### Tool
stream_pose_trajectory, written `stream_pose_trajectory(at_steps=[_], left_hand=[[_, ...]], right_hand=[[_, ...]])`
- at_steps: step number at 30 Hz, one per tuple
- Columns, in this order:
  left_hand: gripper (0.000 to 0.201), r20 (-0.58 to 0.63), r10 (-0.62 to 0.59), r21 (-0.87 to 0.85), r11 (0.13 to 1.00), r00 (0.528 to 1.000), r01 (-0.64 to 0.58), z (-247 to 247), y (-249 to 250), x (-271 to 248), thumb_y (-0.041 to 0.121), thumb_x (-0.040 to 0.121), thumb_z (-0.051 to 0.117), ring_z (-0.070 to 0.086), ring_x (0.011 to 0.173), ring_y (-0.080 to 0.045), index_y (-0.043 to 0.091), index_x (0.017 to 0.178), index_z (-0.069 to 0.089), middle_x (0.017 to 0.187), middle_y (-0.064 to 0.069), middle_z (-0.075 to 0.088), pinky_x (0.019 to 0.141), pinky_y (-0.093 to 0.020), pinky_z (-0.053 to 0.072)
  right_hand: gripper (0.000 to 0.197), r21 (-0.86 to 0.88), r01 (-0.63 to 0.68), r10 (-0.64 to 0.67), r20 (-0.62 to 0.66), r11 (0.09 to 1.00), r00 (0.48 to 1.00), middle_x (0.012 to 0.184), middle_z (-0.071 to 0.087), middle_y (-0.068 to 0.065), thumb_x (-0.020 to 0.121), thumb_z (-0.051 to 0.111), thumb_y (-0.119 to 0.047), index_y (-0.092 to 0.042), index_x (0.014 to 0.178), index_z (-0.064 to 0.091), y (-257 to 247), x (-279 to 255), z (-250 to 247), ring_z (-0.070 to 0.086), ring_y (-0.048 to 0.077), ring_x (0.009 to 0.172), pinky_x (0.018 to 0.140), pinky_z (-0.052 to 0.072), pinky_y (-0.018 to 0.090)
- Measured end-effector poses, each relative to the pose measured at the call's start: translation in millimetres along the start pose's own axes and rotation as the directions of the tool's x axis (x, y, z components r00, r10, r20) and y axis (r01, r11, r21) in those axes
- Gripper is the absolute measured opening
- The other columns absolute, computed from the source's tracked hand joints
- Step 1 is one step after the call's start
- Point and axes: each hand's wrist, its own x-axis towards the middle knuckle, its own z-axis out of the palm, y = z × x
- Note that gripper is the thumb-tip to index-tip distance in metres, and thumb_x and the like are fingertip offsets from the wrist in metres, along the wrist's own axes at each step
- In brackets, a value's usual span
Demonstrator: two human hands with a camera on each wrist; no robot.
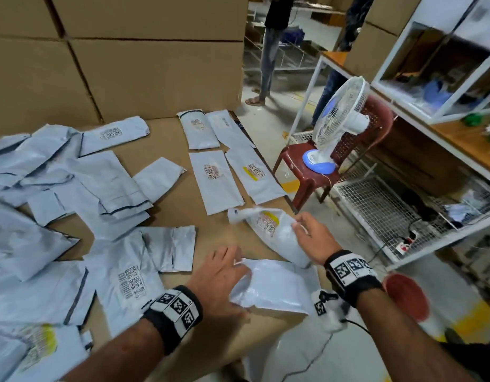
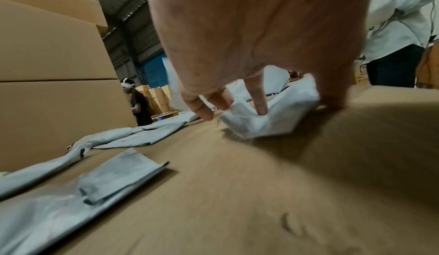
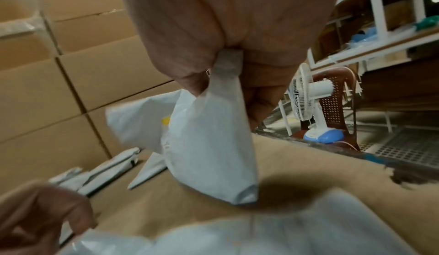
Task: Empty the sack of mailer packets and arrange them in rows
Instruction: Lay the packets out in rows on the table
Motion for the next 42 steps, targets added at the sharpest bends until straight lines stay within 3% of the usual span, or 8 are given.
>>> stream_pose_trajectory(at_steps=[5, 13, 19, 23, 29, 32, 35, 42], left_hand=[[0.027, -0.071, -0.018, -0.069, 0.998, 0.997, 0.013, -1.6, -8.4, 6.1, 0.041, 0.082, 0.046, 0.049, 0.119, -0.020, 0.034, 0.103, 0.062, 0.137, 0.000, 0.045, 0.095, -0.038, 0.045], [0.014, 0.208, -0.199, -0.053, 0.975, 0.958, 0.214, -70.3, -29.5, 38.2, 0.028, 0.084, 0.045, 0.054, 0.069, -0.022, 0.017, 0.080, 0.051, 0.073, 0.004, 0.057, 0.061, -0.030, 0.040], [0.034, 0.176, -0.158, 0.329, 0.940, 0.972, 0.094, -82.2, -17.8, 90.9, 0.023, 0.087, 0.046, 0.060, 0.102, -0.025, 0.032, 0.117, 0.058, 0.103, 0.001, 0.070, 0.100, -0.036, 0.033], [0.050, -0.111, -0.146, 0.314, 0.934, 0.983, 0.174, -67.0, -13.5, 111.5, 0.019, 0.077, 0.061, 0.054, 0.112, -0.035, 0.020, 0.127, 0.058, 0.118, -0.011, 0.059, 0.115, -0.052, 0.027], [0.075, -0.208, -0.398, 0.010, 0.913, 0.893, 0.409, -29.3, 9.5, 83.2, 0.077, 0.080, 0.044, 0.054, 0.101, -0.030, 0.018, 0.126, 0.051, 0.120, -0.011, 0.048, 0.085, -0.040, 0.049], [0.116, 0.053, -0.550, 0.024, 0.835, 0.833, 0.550, -12.7, 21.1, 62.2, 0.102, 0.058, 0.029, 0.041, 0.131, -0.038, 0.022, 0.142, 0.035, 0.147, -0.021, 0.034, 0.106, -0.047, 0.038], [0.138, 0.261, -0.579, 0.001, 0.800, 0.772, 0.600, 0.9, 33.9, 57.5, 0.102, 0.052, 0.036, 0.007, 0.150, -0.041, 0.022, 0.157, -0.003, 0.162, -0.023, -0.004, 0.119, -0.053, 0.022], [0.128, 0.141, -0.508, -0.015, 0.857, 0.850, 0.515, 12.8, 49.7, 81.4, 0.099, 0.061, 0.028, 0.012, 0.149, -0.036, 0.019, 0.157, -0.002, 0.164, -0.018, 0.002, 0.118, -0.049, 0.026]], right_hand=[[0.016, 0.278, -0.163, 0.166, 0.014, 0.947, 0.986, 0.103, 0.070, 0.012, 0.093, 0.057, -0.038, -0.025, 0.100, 0.061, 24.0, 9.4, -12.2, 0.067, 0.035, 0.098, 0.092, 0.052, 0.045], [0.014, 0.087, -0.246, 0.253, -0.088, 0.965, 0.963, 0.099, 0.065, 0.002, 0.092, 0.065, -0.022, -0.022, 0.105, 0.060, 76.7, -17.1, -4.6, 0.063, 0.024, 0.095, 0.082, 0.047, 0.031], [0.065, -0.183, 0.112, -0.125, -0.062, 0.977, 0.990, 0.130, 0.048, -0.001, 0.072, 0.059, -0.055, -0.034, 0.133, 0.057, 60.3, -40.0, 5.0, 0.049, 0.019, 0.117, 0.091, 0.047, 0.033], [0.063, -0.196, 0.071, -0.076, -0.020, 0.978, 0.997, 0.143, 0.045, 0.005, 0.076, 0.058, -0.064, -0.035, 0.131, 0.063, 75.3, -46.9, 17.7, 0.047, 0.027, 0.128, 0.103, 0.048, 0.043], [0.046, -0.129, 0.095, -0.114, -0.146, 0.987, 0.983, 0.147, 0.044, 0.006, 0.089, 0.066, -0.051, -0.032, 0.130, 0.063, 85.5, -55.7, 21.6, 0.043, 0.026, 0.132, 0.107, 0.045, 0.048], [0.053, -0.210, 0.148, -0.186, -0.172, 0.966, 0.967, 0.158, 0.036, 0.008, 0.089, 0.058, -0.059, -0.034, 0.135, 0.058, 81.8, -60.0, 25.3, 0.035, 0.027, 0.143, 0.116, 0.034, 0.048], [0.062, -0.312, 0.163, -0.201, -0.096, 0.936, 0.975, 0.165, 0.024, 0.010, 0.089, 0.049, -0.064, -0.034, 0.143, 0.051, 81.6, -60.4, 37.9, 0.025, 0.030, 0.149, 0.121, 0.025, 0.050], [0.062, -0.324, 0.134, -0.154, -0.039, 0.937, 0.987, 0.168, 0.014, 0.009, 0.094, 0.037, -0.064, -0.034, 0.147, 0.045, 79.3, -50.2, 43.9, 0.013, 0.028, 0.154, 0.124, 0.012, 0.049]])
